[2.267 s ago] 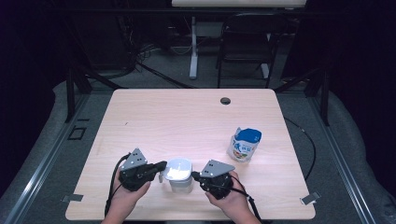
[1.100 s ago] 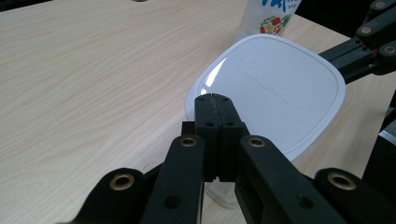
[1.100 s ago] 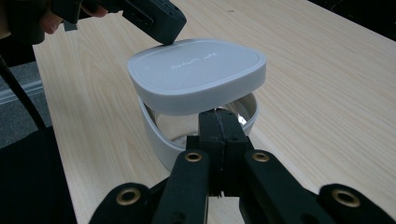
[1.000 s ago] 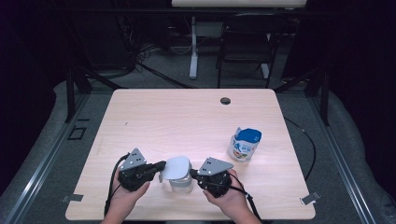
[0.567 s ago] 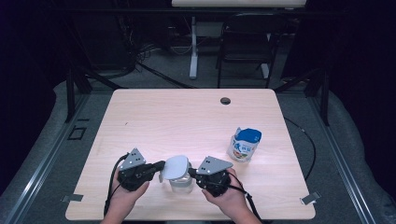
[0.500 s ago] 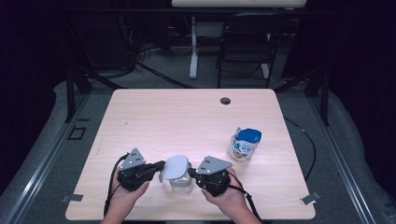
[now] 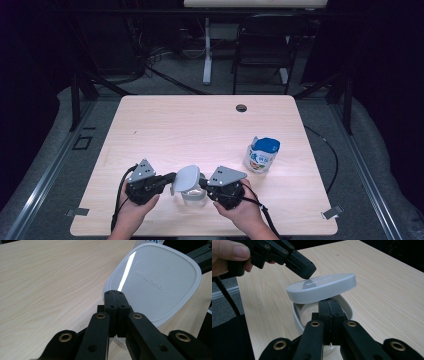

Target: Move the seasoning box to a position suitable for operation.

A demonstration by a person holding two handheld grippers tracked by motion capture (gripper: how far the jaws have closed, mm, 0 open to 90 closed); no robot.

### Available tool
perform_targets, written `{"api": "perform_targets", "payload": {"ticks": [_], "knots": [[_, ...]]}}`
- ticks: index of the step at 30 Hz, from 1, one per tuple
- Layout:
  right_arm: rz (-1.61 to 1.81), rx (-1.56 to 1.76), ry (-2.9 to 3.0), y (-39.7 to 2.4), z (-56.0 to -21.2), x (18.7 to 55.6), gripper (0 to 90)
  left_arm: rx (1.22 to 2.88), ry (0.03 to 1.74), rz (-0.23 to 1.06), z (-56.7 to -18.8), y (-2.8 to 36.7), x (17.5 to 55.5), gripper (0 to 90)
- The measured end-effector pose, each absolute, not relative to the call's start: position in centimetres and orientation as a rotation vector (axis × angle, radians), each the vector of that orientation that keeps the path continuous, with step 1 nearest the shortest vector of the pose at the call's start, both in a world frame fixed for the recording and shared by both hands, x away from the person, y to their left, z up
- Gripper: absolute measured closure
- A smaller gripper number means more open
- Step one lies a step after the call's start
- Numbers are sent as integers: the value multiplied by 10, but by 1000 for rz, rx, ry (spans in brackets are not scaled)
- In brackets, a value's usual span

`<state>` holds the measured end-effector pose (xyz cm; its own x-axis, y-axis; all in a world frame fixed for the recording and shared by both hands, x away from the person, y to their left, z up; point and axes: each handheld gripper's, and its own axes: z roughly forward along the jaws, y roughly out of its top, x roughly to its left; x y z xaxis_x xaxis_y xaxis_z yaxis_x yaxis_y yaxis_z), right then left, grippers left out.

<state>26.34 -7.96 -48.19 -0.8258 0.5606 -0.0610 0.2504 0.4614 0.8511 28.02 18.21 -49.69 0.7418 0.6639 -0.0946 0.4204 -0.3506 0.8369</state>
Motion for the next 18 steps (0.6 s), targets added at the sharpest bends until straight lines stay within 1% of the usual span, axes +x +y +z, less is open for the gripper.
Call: {"api": "perform_targets", "payload": {"ticks": [18], "knots": [[1316,663,2369,-76,-474,262,899,2018,832,335,-500,183,281,900]]}}
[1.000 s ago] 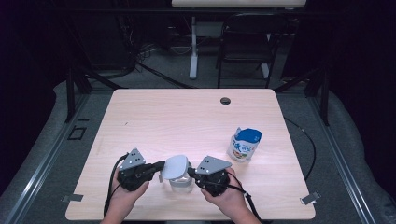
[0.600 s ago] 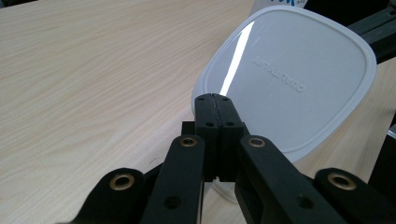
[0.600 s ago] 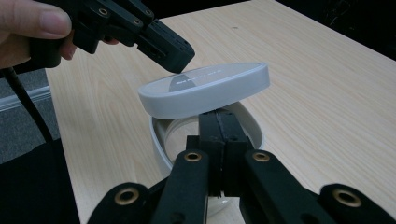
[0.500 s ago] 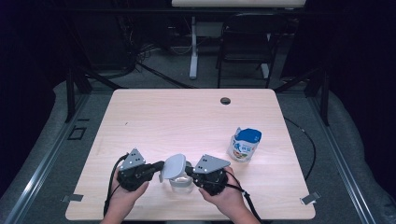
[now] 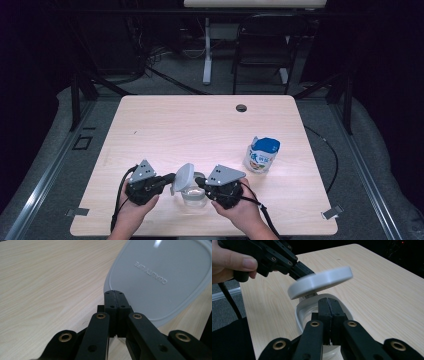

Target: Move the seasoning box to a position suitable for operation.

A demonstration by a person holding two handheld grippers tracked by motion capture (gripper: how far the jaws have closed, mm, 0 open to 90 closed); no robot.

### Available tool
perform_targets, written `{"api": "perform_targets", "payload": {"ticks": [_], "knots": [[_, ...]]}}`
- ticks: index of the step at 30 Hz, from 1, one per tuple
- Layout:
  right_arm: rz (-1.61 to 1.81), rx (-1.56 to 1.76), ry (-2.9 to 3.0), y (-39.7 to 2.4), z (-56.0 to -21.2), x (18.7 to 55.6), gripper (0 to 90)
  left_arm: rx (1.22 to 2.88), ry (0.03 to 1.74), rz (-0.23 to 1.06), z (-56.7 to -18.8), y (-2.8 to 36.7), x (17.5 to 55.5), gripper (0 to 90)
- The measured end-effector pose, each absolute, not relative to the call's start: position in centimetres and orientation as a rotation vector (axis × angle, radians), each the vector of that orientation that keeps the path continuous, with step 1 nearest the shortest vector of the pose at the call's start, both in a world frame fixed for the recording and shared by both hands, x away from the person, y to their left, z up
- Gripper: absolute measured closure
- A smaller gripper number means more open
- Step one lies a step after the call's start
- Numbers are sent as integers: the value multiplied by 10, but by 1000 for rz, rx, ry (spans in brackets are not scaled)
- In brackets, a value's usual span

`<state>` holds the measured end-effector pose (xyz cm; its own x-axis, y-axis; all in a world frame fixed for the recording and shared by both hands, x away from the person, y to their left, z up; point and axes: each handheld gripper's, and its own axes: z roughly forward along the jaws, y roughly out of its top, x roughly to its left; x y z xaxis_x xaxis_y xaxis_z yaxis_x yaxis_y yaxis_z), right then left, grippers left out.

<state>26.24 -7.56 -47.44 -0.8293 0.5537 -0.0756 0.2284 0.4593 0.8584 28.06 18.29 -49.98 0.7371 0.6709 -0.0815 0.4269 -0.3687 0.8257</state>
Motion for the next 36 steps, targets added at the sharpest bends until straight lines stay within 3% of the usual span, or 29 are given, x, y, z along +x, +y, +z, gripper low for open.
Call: {"api": "perform_targets", "payload": {"ticks": [36], "knots": [[1321,666,2376,-75,-479,262,896,2087,809,333,-510,185,282,900]]}}
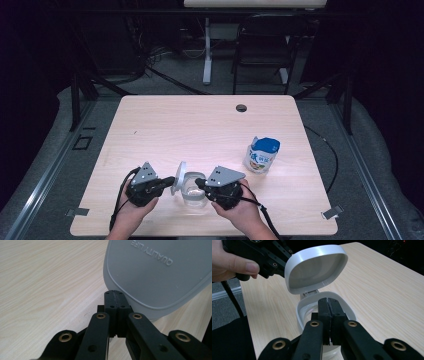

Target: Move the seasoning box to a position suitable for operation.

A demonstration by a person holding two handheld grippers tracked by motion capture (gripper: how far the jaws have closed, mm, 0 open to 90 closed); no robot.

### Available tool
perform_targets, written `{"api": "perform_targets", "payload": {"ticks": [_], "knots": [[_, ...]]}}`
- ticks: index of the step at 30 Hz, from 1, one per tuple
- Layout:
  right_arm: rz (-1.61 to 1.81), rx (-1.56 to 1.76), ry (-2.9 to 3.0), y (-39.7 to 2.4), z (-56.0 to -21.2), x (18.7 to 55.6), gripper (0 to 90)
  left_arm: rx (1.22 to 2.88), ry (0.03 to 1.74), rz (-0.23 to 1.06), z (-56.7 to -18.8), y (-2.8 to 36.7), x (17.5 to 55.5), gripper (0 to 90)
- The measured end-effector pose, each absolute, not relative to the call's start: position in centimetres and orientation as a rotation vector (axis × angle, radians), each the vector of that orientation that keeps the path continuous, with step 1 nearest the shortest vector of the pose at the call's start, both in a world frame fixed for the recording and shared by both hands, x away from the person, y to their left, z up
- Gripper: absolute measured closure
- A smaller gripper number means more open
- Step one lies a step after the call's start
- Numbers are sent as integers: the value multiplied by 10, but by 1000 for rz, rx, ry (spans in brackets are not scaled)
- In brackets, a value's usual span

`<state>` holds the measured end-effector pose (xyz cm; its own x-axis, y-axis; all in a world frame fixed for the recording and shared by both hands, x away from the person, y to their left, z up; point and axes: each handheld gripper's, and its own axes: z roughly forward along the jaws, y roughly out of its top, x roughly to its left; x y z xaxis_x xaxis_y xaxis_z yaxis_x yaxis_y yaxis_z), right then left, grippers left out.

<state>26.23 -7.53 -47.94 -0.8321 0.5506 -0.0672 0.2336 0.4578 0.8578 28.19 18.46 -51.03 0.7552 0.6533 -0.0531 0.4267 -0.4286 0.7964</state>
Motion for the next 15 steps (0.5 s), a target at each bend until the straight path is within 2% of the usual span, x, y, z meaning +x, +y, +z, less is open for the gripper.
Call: {"api": "perform_targets", "payload": {"ticks": [15], "knots": [[1318,672,2375,-77,-480,262,893,2105,805,327,-514,185,282,900]]}}
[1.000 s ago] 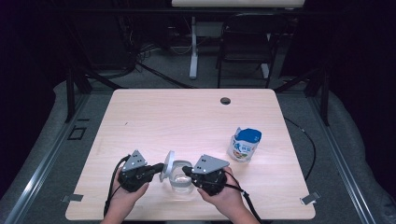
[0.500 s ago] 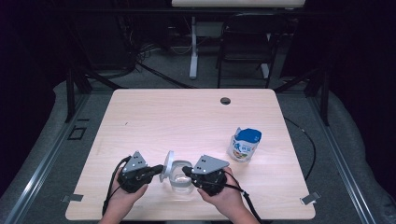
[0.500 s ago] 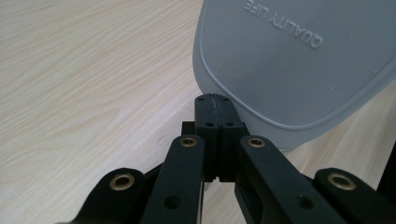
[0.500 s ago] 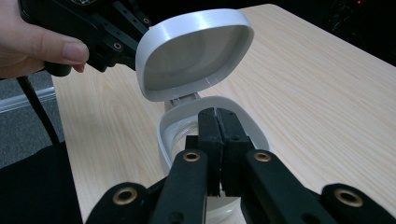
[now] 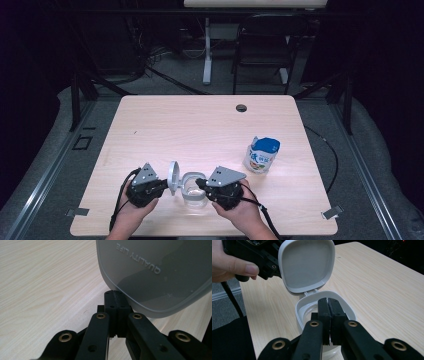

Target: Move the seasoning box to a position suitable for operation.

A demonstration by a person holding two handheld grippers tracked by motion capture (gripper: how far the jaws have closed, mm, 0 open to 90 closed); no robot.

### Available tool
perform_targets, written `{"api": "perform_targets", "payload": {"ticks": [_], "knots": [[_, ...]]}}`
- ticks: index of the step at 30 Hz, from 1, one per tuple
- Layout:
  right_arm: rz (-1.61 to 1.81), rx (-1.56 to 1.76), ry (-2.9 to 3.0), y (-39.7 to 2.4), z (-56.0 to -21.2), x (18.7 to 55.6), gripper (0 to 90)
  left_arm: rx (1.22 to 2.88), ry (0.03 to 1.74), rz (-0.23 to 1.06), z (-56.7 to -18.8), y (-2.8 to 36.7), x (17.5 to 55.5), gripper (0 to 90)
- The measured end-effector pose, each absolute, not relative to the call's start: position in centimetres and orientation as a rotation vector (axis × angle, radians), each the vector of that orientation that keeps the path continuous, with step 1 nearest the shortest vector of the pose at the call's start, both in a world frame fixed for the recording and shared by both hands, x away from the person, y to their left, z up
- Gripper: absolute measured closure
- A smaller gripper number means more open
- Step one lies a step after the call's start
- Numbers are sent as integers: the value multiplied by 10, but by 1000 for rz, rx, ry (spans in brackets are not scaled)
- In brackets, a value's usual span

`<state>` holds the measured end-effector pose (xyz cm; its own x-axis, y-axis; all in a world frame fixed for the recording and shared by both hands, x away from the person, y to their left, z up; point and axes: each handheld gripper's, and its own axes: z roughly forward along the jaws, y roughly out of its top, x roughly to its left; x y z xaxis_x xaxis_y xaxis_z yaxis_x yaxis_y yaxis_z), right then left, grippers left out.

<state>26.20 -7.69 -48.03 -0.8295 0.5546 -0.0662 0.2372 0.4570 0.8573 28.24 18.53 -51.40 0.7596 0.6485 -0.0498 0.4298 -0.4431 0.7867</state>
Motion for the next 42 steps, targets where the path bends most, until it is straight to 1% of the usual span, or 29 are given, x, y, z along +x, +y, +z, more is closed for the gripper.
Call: {"api": "perform_targets", "payload": {"ticks": [19,26,28,29,30,31,33,34,35,39,42], "knots": [[1324,694,2367,-82,-483,261,871,2068,854,334,-516,193,283,900],[1320,710,2361,-88,-484,260,853,2044,896,352,-516,201,285,814],[1325,717,2355,-89,-484,260,834,2031,908,346,-516,203,286,803],[1320,722,2351,-90,-484,259,808,2026,914,350,-516,204,286,779],[1320,722,2351,-90,-484,259,808,2020,927,347,-517,205,286,770],[1313,725,2344,-91,-484,258,780,2013,933,352,-517,205,286,758],[1313,728,2334,-91,-485,257,754,2006,940,351,-518,207,286,719],[1313,728,2334,-91,-485,257,754,2000,945,357,-518,207,286,719],[1313,727,2328,-93,-485,256,737,1995,950,372,-519,208,286,675],[1303,728,2328,-95,-487,254,727,1980,964,383,-519,210,286,643],[1294,729,2319,-99,-487,251,692,1972,978,386,-520,212,286,624]]}}
